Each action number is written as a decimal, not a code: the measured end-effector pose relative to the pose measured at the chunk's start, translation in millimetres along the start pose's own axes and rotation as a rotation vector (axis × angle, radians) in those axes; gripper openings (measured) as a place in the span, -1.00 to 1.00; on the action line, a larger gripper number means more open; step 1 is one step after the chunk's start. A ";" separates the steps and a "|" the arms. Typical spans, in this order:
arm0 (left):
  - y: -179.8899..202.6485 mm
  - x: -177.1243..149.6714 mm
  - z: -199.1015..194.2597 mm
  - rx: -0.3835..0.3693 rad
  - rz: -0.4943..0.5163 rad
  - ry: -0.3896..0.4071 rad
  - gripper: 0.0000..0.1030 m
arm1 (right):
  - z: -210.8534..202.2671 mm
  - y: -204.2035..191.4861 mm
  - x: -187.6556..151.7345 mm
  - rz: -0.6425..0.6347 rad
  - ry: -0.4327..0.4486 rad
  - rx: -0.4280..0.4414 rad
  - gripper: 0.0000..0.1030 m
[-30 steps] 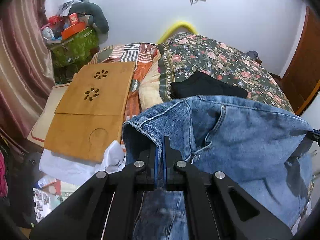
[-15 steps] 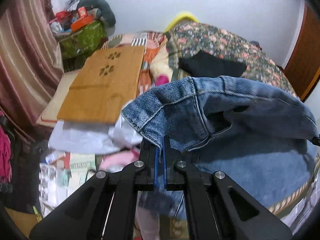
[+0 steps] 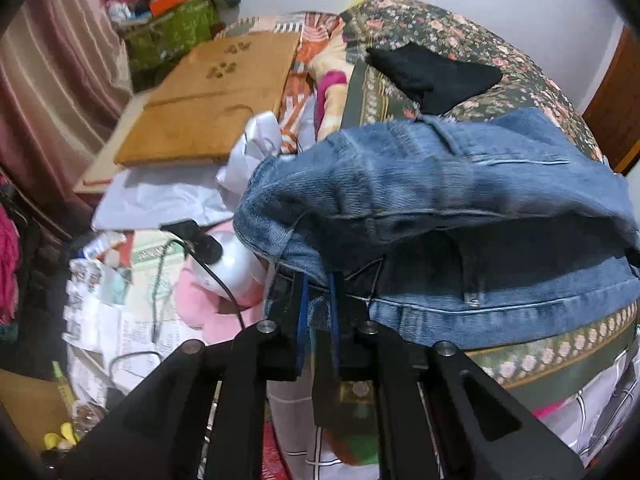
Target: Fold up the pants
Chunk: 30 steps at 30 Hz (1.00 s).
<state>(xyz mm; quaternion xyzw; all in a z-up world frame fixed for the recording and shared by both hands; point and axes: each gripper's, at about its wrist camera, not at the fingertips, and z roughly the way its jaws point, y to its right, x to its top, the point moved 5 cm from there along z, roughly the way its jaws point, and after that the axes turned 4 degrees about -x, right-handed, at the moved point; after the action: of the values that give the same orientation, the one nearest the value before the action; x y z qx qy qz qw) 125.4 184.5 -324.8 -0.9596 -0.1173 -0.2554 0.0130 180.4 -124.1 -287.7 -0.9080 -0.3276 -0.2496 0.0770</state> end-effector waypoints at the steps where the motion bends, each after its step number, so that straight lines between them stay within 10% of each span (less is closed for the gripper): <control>1: 3.6 3.2 -9.4 -0.007 0.004 0.022 -0.59 | -2.4 -0.4 -1.0 -0.018 -0.001 -0.007 -0.56; 5: 16.3 19.8 -43.6 0.003 0.012 0.110 -0.22 | -20.4 4.0 -1.6 -0.044 0.039 -0.037 -0.15; 18: 134.9 91.2 -84.8 -0.102 0.094 0.261 0.39 | -77.5 86.4 16.5 0.183 0.169 -0.132 -0.07; 30: 248.4 134.3 -9.6 -0.213 0.121 0.135 0.49 | -78.1 221.3 5.0 0.406 0.148 -0.275 -0.02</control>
<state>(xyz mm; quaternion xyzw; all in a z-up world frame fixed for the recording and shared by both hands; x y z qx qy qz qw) 291.4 -28.5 -241.5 -0.9415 -0.0304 -0.3291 -0.0656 292.4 -316.2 -212.5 -0.9363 -0.0949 -0.3371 0.0251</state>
